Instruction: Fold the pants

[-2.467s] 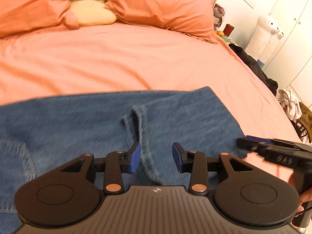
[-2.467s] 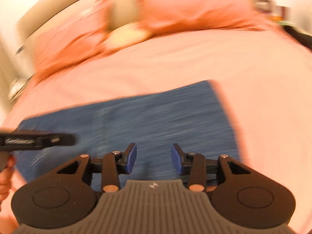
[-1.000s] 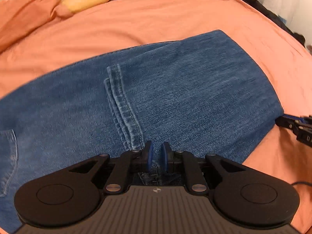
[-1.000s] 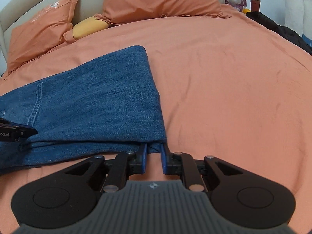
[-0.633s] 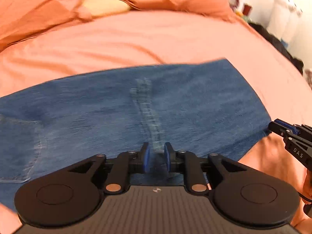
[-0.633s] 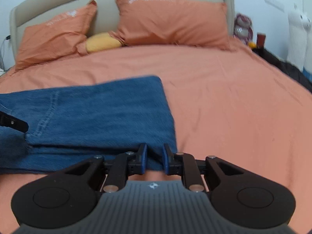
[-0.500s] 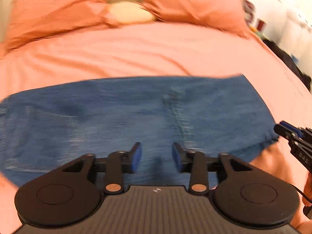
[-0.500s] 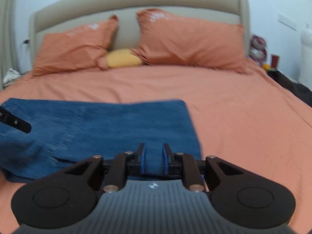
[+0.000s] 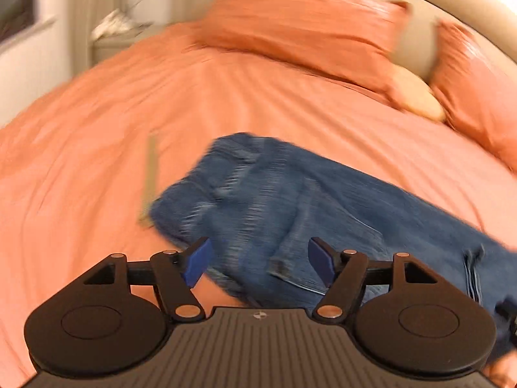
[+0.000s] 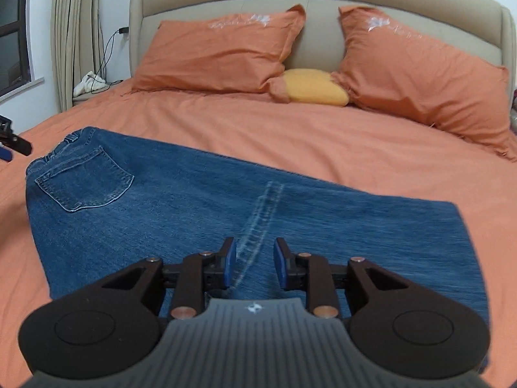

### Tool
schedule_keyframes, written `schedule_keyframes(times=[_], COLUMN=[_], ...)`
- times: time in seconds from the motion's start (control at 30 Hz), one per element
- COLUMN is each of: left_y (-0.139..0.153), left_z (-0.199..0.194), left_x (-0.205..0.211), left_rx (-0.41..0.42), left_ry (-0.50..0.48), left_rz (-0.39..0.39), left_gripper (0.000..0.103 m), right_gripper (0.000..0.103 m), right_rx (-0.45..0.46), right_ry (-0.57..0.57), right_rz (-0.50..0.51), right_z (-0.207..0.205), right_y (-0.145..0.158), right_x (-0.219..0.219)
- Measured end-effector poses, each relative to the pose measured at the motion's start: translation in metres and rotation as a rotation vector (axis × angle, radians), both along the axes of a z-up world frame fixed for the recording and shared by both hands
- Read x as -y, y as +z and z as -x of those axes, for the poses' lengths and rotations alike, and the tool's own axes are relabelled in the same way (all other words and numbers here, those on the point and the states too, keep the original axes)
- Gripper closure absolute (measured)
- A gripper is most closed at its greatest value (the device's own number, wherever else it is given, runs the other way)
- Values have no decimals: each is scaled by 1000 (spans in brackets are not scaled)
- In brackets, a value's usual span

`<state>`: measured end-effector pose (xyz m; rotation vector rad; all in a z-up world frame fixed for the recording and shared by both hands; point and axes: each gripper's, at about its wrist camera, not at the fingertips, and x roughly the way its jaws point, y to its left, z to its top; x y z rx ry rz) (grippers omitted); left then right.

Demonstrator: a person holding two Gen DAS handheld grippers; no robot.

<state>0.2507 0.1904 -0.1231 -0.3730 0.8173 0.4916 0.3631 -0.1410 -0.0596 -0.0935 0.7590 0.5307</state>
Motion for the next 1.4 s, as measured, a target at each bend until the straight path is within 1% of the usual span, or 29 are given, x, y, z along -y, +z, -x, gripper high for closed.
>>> schedule_keyframes(times=[0.1,0.2,0.3,0.37,0.47,0.5,0.53,0.6,0.63,0.67,0.7,0.73,0.77,0.83,0.87,0.93,0.97,1.0,1.1,1.23,1.3,1.4], left_y=[-16,-36,-58,-70,-86,-92,-98,-104,-106,-105,-104,-101,-99,-97,-95,-87,-80,-72,-44,1,26,63], left_z=[4,11,11,12,6,5,5,5,3,2,-1,-4,-7,-9,-9,-12,-15,-18,-28,-39,-46,-55], left_x=[-28,-55,-75,-84,-96,-99,-101,-105,-107,-108,-107,-106,-105,-106,-107,-106,-104,-102,-91,-60,-37,13], left_rx=[41,85,112,151,191,204,222,256,256,245,225,210,199,191,185,157,137,125,104,115,125,143], left_ry=[108,209,303,345,390,395,396,404,403,398,389,376,376,393,396,379,370,354,301,251,211,112], left_rz=[116,243,333,379,435,448,455,469,468,458,436,415,402,410,408,376,345,321,238,113,42,-93], left_gripper=[20,19,19,19,15,11,11,11,11,12,16,24,27,42,45,62,68,72,75,76,76,77], right_gripper=[81,81,81,81,81,81,81,81,81,81,81,81,81,81,81,81,81,81,81,81,81,81], right_rx=[-51,-92,-141,-157,-142,-139,-137,-138,-141,-145,-148,-151,-152,-151,-150,-149,-149,-151,-156,-165,-172,-189], right_ry=[4,17,12,13,28,31,35,37,38,38,37,39,41,46,48,51,53,53,50,47,35,-15], right_rz=[16,47,8,-11,-3,1,4,-1,-7,-13,-19,-23,-23,-21,-22,-22,-21,-21,-22,-31,-63,-155], right_z=[-8,-6,-14,-18,-17,-17,-17,-19,-20,-21,-21,-21,-21,-22,-22,-21,-21,-21,-21,-22,-23,-26], right_y=[-18,-35,-41,-43,-45,-45,-46,-47,-47,-48,-48,-49,-48,-48,-48,-48,-48,-48,-47,-44,-41,-30], right_x=[-4,-1,6,10,8,7,6,7,8,9,10,11,11,11,12,13,13,14,14,16,23,42])
